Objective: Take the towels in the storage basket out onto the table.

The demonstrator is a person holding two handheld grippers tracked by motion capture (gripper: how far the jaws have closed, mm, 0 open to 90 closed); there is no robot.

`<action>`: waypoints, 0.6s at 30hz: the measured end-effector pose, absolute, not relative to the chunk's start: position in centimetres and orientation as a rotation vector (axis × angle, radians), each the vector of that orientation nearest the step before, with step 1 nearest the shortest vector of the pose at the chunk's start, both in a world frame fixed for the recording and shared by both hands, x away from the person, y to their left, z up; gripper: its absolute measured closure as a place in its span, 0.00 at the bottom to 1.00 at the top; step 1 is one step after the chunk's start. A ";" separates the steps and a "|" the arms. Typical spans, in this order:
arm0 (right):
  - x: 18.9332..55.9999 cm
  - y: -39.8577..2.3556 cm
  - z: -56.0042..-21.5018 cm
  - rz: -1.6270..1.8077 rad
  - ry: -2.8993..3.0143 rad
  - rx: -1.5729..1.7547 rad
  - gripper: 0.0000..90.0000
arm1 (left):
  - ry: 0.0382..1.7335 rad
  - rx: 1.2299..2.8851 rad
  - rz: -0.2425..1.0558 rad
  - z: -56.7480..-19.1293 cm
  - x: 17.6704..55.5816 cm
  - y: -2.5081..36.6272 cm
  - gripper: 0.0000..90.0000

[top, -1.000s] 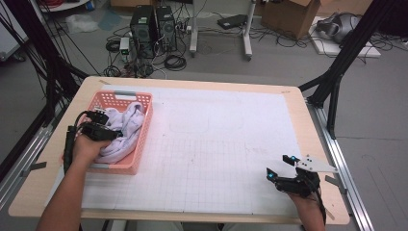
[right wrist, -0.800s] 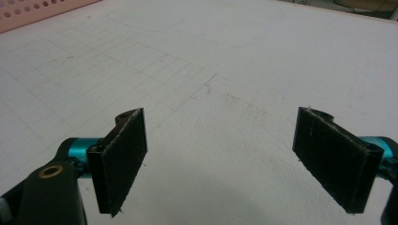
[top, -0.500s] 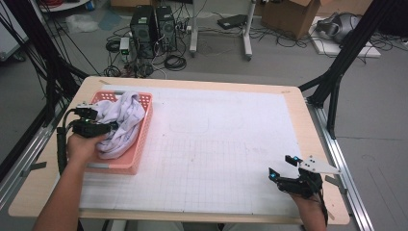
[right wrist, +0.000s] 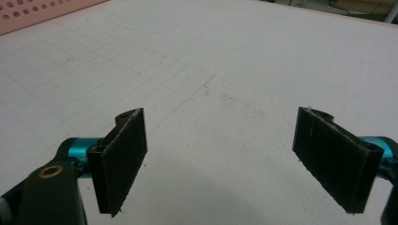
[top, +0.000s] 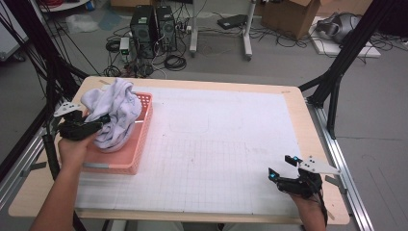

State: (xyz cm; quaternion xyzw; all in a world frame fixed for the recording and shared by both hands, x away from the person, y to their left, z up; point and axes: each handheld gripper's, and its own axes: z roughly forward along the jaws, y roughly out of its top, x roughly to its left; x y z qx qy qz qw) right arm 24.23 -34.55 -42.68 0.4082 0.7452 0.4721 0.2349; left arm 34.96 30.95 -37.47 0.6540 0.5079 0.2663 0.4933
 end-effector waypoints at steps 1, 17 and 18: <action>24.2 -34.6 -42.7 1.296 2.044 1.121 0.19 | 1.216 1.577 0.651 -37.4 34.8 31.1 0.72; 24.2 -34.3 -42.7 1.298 2.050 1.110 0.19 | 0.962 1.445 0.658 -35.7 32.8 30.6 0.72; 24.2 -34.3 -42.7 1.301 2.052 1.114 0.19 | 0.944 1.441 0.653 -35.5 32.7 30.4 0.72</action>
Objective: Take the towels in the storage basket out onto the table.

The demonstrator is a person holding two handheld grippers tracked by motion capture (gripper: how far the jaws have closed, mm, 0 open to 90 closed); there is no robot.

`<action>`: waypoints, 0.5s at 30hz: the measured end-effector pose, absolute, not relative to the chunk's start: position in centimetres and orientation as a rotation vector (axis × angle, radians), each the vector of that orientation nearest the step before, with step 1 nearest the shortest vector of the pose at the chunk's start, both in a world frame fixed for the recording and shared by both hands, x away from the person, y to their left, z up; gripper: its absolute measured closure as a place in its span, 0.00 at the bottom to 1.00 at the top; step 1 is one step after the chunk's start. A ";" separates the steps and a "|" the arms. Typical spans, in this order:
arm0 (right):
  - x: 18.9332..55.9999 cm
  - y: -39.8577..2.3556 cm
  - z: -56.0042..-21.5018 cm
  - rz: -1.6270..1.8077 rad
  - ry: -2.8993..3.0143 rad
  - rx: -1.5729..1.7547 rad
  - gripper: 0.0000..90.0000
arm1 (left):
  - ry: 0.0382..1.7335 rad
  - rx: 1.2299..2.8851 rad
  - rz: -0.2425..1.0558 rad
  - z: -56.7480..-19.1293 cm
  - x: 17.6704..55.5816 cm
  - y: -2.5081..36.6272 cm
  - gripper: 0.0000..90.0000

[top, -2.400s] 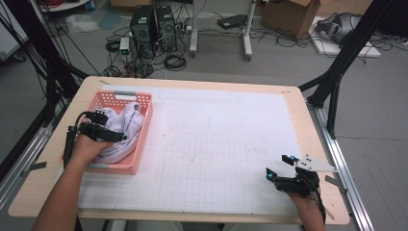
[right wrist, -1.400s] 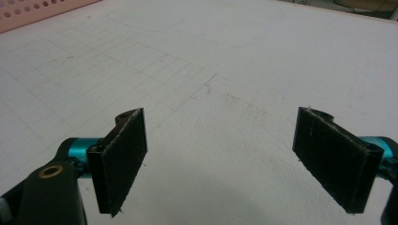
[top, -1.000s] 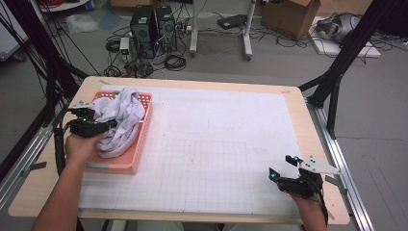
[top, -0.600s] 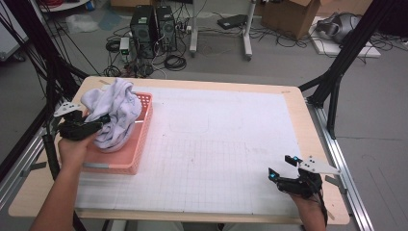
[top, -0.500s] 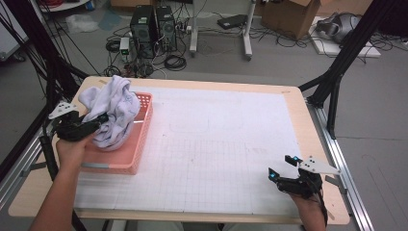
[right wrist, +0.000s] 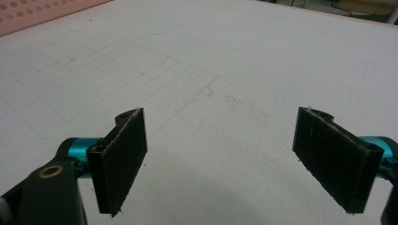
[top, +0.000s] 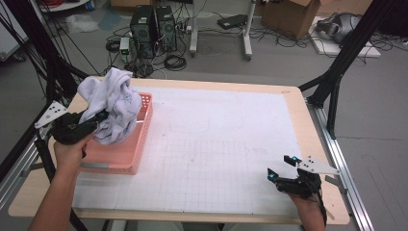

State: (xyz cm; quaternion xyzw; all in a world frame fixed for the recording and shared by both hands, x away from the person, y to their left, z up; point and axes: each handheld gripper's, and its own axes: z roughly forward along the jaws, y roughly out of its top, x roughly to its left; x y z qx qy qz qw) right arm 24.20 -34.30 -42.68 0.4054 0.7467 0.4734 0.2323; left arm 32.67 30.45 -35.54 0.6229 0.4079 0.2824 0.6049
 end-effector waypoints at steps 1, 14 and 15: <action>24.2 -34.3 -42.7 1.303 2.050 1.109 0.19 | 0.934 1.445 0.651 -35.3 32.6 30.3 0.72; 24.2 -34.1 -42.7 1.299 2.053 1.100 0.19 | 0.792 1.421 0.611 -33.4 32.1 28.4 0.72; 24.2 -34.1 -42.7 1.299 2.053 1.100 0.19 | 0.785 1.415 0.603 -33.2 32.1 28.2 0.72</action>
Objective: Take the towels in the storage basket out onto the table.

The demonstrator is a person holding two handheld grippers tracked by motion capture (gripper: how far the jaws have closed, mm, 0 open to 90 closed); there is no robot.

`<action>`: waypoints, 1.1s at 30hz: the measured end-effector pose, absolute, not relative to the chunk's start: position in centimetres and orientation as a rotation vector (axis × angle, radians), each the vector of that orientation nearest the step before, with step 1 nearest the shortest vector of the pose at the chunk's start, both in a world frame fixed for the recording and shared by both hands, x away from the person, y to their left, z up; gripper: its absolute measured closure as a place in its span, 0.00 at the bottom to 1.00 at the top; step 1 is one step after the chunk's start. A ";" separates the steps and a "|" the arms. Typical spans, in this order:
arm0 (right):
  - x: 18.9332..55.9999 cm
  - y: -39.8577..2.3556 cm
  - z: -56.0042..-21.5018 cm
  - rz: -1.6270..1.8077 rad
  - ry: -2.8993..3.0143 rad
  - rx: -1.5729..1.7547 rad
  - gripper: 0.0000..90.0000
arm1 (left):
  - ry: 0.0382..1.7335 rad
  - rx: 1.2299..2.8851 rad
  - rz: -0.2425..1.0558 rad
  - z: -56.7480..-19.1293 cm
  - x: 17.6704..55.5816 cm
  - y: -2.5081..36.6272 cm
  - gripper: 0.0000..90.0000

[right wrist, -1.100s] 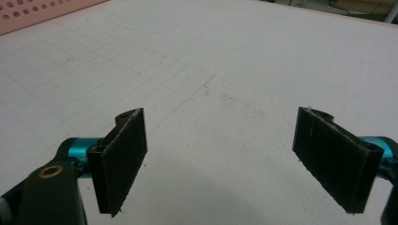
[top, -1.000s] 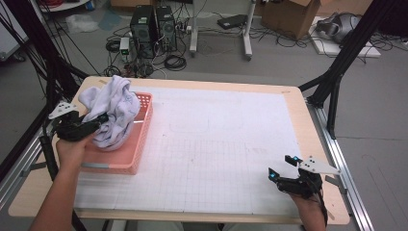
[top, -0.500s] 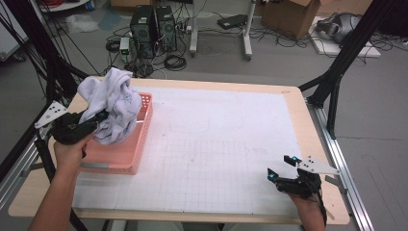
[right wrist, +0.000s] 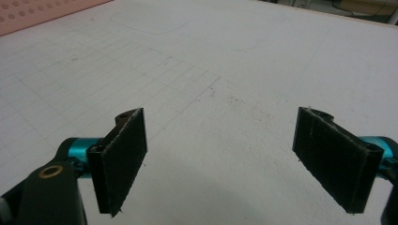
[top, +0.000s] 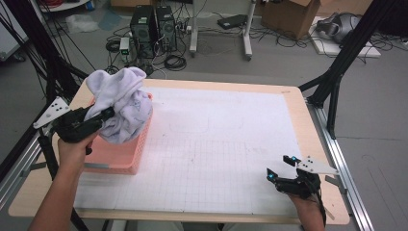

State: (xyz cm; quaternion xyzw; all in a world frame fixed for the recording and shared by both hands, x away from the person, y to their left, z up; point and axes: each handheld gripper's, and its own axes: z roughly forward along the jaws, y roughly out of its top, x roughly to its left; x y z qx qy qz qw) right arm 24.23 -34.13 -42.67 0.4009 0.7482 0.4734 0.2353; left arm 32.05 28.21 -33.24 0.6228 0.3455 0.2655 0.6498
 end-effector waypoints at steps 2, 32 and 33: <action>24.2 -34.2 -42.7 1.298 2.053 1.102 0.19 | 0.771 1.403 0.590 -33.0 32.0 27.9 0.72; 24.2 -34.3 -42.7 1.304 2.054 1.111 0.19 | 0.542 1.547 0.405 -32.5 33.0 15.2 0.72; 24.2 -34.3 -42.7 1.304 2.054 1.109 0.19 | 0.533 1.561 0.401 -32.8 33.1 14.4 0.72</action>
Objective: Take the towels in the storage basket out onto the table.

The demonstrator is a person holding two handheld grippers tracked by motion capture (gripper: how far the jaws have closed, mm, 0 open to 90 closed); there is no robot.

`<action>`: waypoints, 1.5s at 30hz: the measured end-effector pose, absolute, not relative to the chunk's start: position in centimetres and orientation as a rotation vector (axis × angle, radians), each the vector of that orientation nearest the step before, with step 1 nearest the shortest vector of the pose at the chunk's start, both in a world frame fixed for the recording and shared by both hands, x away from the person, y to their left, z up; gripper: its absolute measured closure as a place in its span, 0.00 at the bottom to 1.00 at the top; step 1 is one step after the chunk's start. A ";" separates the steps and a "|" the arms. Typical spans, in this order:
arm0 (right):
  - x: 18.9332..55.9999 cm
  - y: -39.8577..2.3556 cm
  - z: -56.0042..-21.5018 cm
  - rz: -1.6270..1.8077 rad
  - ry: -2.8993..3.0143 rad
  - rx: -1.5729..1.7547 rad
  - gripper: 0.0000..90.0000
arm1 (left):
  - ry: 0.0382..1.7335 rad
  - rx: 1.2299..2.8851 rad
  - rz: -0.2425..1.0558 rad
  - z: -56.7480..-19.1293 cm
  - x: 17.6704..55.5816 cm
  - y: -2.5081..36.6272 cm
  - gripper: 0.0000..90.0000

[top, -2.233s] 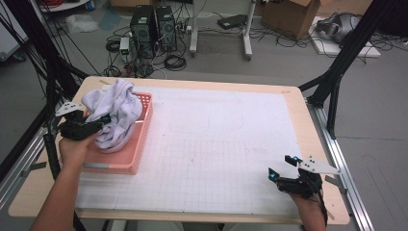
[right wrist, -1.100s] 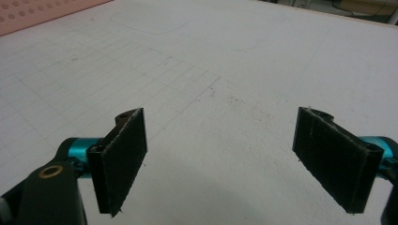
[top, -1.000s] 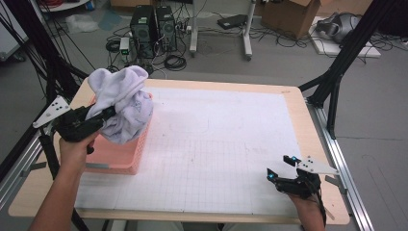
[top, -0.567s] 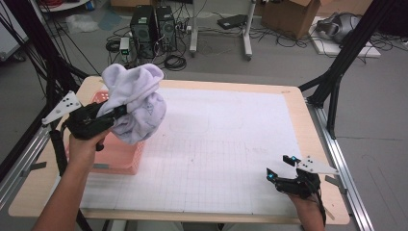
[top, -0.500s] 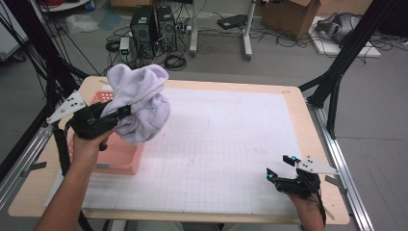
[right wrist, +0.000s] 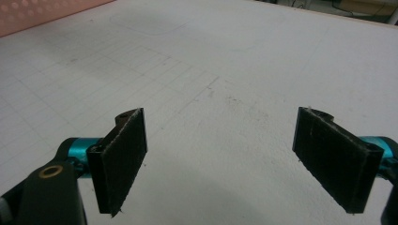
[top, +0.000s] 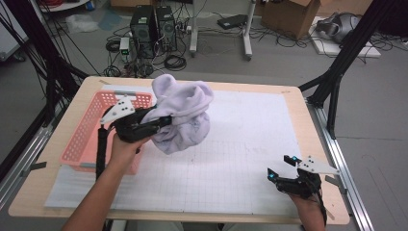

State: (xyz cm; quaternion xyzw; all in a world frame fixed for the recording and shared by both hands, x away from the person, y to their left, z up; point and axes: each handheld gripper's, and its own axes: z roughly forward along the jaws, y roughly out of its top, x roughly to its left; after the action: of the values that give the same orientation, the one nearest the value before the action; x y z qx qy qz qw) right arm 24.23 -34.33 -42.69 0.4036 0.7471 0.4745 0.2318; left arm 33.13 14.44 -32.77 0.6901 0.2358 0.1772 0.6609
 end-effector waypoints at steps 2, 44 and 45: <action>24.3 -34.3 -42.7 1.304 2.052 1.109 0.19 | 0.527 1.577 0.398 -33.2 33.3 13.2 0.71; 24.9 -34.5 -43.3 1.295 2.062 1.136 0.19 | 0.812 1.859 0.377 -40.4 33.3 7.2 0.25; 25.0 -34.5 -43.3 1.294 2.064 1.130 0.19 | 0.819 1.850 0.380 -40.3 33.0 7.6 0.25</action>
State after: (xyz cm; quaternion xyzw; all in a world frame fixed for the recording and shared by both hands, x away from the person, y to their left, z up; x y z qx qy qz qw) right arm 24.99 -34.45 -43.32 0.4100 0.7487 0.4693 0.2259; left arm 33.05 7.58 -40.33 0.7702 0.3407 0.1580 0.5155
